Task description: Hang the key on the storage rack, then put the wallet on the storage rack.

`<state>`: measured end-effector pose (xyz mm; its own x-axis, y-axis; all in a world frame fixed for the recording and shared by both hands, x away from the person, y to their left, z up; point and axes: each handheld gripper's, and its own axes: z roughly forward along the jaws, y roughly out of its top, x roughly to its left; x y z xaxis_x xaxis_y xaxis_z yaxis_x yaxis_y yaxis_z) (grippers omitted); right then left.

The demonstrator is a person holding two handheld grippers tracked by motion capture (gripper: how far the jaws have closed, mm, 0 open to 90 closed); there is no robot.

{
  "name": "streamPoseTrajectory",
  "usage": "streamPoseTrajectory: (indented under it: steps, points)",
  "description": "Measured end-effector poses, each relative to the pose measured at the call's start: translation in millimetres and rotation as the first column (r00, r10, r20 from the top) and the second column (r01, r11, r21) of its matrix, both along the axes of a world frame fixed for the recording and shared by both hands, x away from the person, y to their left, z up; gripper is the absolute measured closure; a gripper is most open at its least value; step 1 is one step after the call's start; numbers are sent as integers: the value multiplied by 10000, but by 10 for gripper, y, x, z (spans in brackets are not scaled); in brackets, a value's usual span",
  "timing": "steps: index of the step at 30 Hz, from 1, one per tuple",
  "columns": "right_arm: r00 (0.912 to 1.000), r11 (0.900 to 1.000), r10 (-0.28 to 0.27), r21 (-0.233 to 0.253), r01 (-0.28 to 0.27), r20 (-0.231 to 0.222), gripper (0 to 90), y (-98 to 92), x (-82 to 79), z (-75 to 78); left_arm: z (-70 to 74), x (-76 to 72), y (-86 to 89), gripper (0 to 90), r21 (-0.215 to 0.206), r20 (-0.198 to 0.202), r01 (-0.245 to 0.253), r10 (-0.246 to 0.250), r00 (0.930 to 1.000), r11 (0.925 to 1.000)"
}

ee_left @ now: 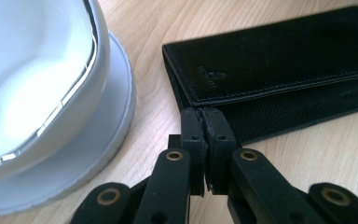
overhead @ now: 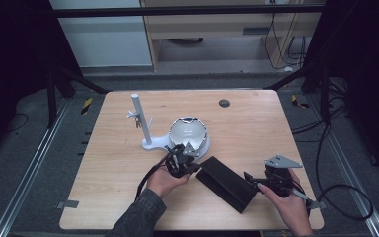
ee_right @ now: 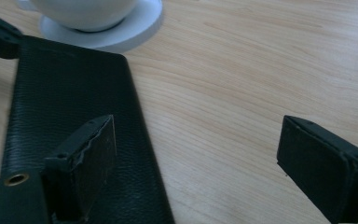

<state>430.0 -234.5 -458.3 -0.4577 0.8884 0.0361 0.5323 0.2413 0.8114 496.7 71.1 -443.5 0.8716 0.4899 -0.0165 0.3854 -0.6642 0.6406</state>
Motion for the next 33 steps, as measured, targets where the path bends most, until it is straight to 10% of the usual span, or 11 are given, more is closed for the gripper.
streamPoseTrajectory:
  steps: [33]
  points:
    - [9898,9861,1268,-999,-1329,-646,208,67,-78,528,235,345,-517,854,-141,-94,202,-203,9997,9997]
